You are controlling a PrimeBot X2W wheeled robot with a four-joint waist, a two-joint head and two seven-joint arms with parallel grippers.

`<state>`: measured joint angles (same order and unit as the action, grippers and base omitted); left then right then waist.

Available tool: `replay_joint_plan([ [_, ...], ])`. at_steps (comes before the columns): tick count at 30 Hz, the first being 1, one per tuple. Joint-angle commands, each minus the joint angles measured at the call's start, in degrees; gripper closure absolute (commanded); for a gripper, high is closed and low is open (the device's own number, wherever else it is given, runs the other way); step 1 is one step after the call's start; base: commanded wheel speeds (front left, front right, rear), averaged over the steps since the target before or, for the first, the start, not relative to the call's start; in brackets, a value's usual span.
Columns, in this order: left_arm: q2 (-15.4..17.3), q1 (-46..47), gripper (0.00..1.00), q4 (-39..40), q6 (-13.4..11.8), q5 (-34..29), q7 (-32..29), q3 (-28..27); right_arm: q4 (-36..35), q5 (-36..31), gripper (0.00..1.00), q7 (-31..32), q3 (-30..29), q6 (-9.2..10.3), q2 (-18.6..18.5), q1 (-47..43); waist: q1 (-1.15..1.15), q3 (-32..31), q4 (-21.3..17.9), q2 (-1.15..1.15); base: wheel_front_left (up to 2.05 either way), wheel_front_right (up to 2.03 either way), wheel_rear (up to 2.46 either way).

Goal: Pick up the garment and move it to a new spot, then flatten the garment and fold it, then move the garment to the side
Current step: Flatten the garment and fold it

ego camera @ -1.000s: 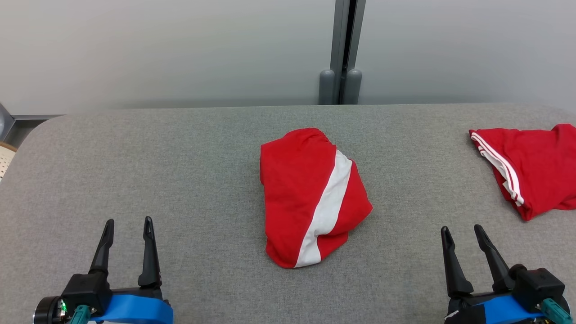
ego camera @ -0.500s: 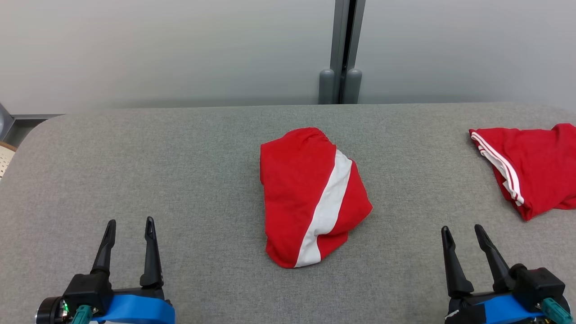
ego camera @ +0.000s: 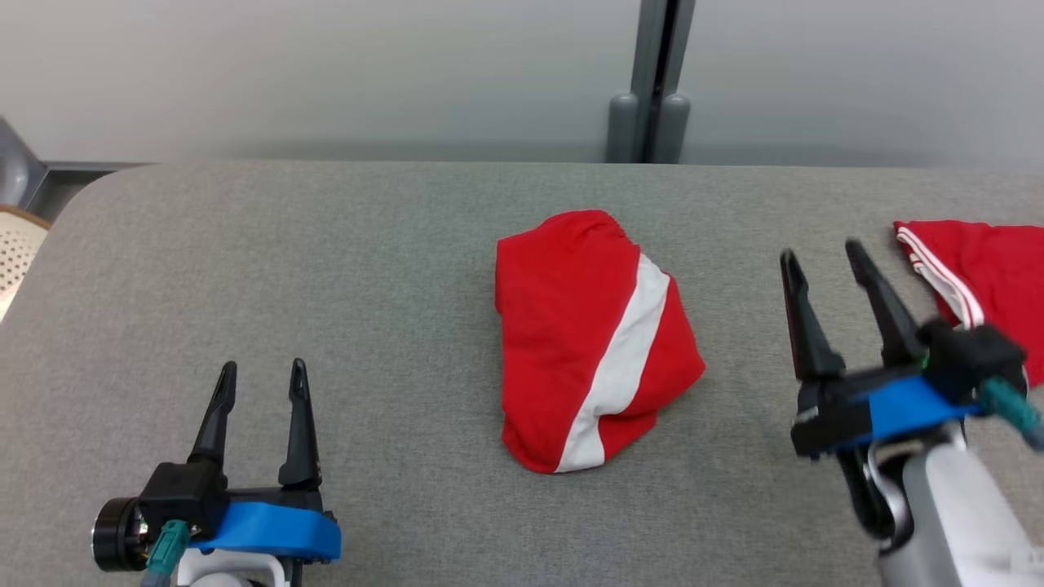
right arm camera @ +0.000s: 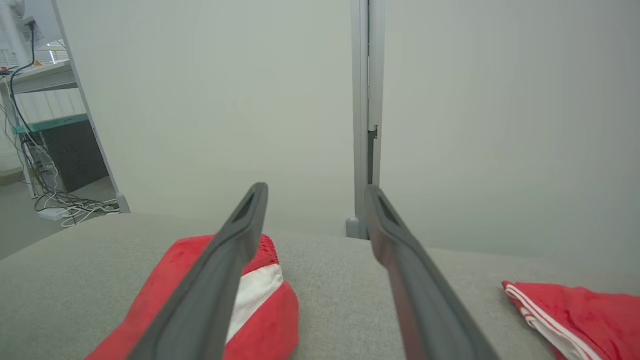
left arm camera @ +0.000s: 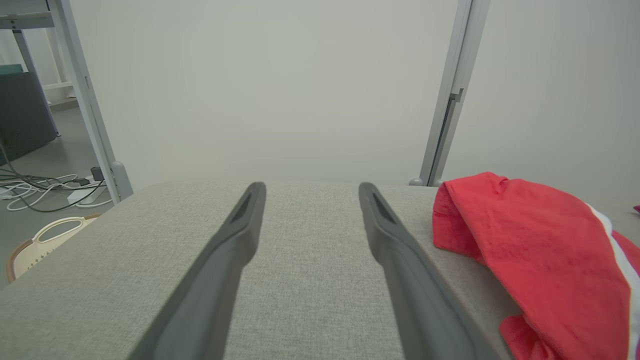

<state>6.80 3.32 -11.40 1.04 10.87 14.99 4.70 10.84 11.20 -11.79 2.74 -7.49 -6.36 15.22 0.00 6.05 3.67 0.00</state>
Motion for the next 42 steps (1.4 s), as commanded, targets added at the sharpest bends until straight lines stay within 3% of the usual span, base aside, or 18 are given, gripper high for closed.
replay_joint_plan([
  [1, -0.3, 1.1, 0.00, -0.2, 0.2, -0.5, 0.3, 0.2, 0.8, 0.2, 0.00, 0.6, 0.4, -0.01, -0.9, 2.4, 0.00, 0.9, 1.0, 0.00, 0.00, 0.00, 0.00],
  [10, -2.4, 4.2, 0.00, -0.7, 1.1, -0.8, 0.3, 1.0, 13.3, -0.1, 0.00, 4.2, 6.8, -0.01, -6.2, 19.0, 0.00, 4.6, 6.2, 0.00, 0.00, 0.00, 0.00],
  [16, -3.2, 5.8, 0.00, -1.0, 1.5, -0.7, 0.3, 1.6, 27.0, 0.9, 0.00, 6.6, 11.3, 0.00, -8.0, 24.6, 0.00, 6.3, 9.7, 0.00, 0.00, 0.00, 0.00],
  [23, -3.8, 7.4, 0.00, -1.8, 1.9, -0.3, 0.3, 2.5, 40.2, 2.0, 0.00, 5.1, 13.0, 0.00, -8.1, 26.0, 0.00, 8.0, 13.4, 0.00, 0.00, 0.00, 0.00],
  [32, -3.9, 7.2, 0.00, -2.1, 1.8, -0.7, 0.3, 2.2, 52.1, 3.6, 0.00, 2.5, 15.3, 0.00, -5.8, 25.9, 0.00, 8.0, 13.5, 0.00, 0.00, 0.00, 0.00],
  [33, -3.9, 7.1, 0.00, -2.2, 1.8, -0.8, 0.3, 2.1, 52.7, 3.9, 0.41, 2.1, 15.6, -0.01, -5.4, 25.9, 0.00, 7.8, 13.3, 0.00, 0.00, 0.00, 0.00],
  [34, -3.9, 7.0, 0.00, -2.2, 1.9, -0.8, 0.3, 2.1, 53.1, 4.4, 0.93, 1.4, 15.8, -0.01, -5.1, 26.1, 0.00, 7.6, 13.0, 0.00, 0.00, 0.00, 0.00],
  [35, -3.9, 6.9, 0.00, -2.3, 1.9, -0.9, 0.3, 1.9, 53.1, 4.8, 1.00, 0.5, 16.0, -0.01, -5.0, 26.4, 0.00, 7.3, 12.6, 0.00, 0.00, 0.00, 0.00],
  [42, -3.9, 5.7, 0.00, -2.7, 2.4, -1.5, 0.3, 0.8, 52.8, 8.1, 1.00, -3.0, 16.4, 0.00, -6.2, 24.7, 0.00, 4.0, 9.6, 0.00, 0.00, 0.00, 0.00],
])
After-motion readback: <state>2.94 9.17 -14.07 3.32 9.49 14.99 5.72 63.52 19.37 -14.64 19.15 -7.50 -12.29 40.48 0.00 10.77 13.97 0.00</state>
